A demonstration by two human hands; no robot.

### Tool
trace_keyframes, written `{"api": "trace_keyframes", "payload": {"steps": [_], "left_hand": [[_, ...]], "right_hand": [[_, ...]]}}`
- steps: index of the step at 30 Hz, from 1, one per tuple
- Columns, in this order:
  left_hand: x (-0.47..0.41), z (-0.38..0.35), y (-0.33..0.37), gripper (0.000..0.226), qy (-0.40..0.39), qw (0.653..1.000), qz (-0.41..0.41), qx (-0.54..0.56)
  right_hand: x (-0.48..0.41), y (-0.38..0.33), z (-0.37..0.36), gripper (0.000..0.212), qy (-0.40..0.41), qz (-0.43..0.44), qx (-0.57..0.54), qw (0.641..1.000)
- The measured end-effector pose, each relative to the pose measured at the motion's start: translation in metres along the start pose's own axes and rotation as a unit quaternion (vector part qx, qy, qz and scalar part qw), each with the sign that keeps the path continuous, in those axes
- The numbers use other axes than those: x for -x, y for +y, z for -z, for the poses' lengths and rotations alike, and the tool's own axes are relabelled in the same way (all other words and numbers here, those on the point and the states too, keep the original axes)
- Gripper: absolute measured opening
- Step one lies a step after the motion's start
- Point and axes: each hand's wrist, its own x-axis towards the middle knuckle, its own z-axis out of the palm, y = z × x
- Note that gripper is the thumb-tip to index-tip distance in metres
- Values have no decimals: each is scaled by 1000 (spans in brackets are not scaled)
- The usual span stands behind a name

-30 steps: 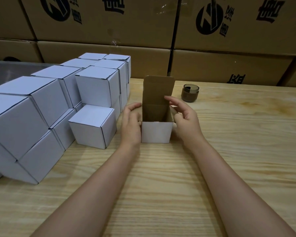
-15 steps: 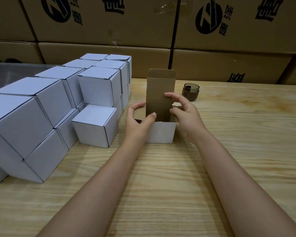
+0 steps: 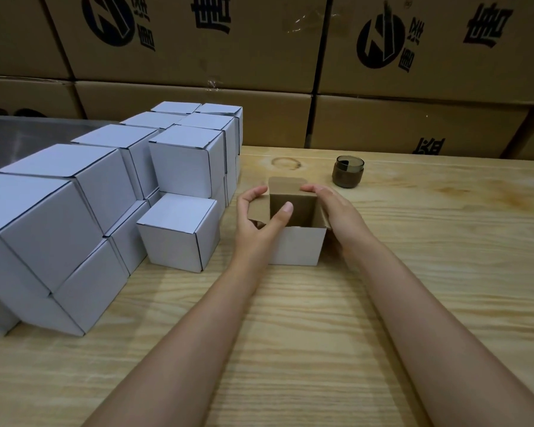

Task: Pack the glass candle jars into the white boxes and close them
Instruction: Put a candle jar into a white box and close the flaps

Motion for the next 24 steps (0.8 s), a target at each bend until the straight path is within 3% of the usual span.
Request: {"api": "trace_keyframes", "payload": {"steps": [2, 6, 9, 11, 13, 16, 19, 24], "left_hand": [[1, 1, 0, 71, -30, 999, -11, 23], [0, 3, -4, 94, -66, 995, -32, -61], [-1, 3, -5, 105, -57, 995, -30, -79], [-3, 3, -6, 115, -51, 996, -27, -70], [-4, 4, -7, 120, -50, 996, -21, -65], [-4, 4, -8, 121, -52, 996, -20, -62], [-5, 5, -9, 122, -53, 996, -24, -66], [-8, 6, -13, 120, -52, 996, -36, -70]], "right_hand": [[-1, 1, 3, 30, -12, -6, -7, 1000], [-3, 4, 11, 28, -49, 5, -42, 998], [-13, -1, 21, 25, -76, 39, -4, 996], [-27, -7, 31, 23, -39, 72, 26, 996], [-48, -9, 44, 25, 63, 106, 94, 988], [-80, 0, 62, 42, 191, 85, 273, 939], [-101, 14, 65, 50, 173, 30, 347, 921], [-117, 30, 55, 41, 175, 12, 312, 934]]}}
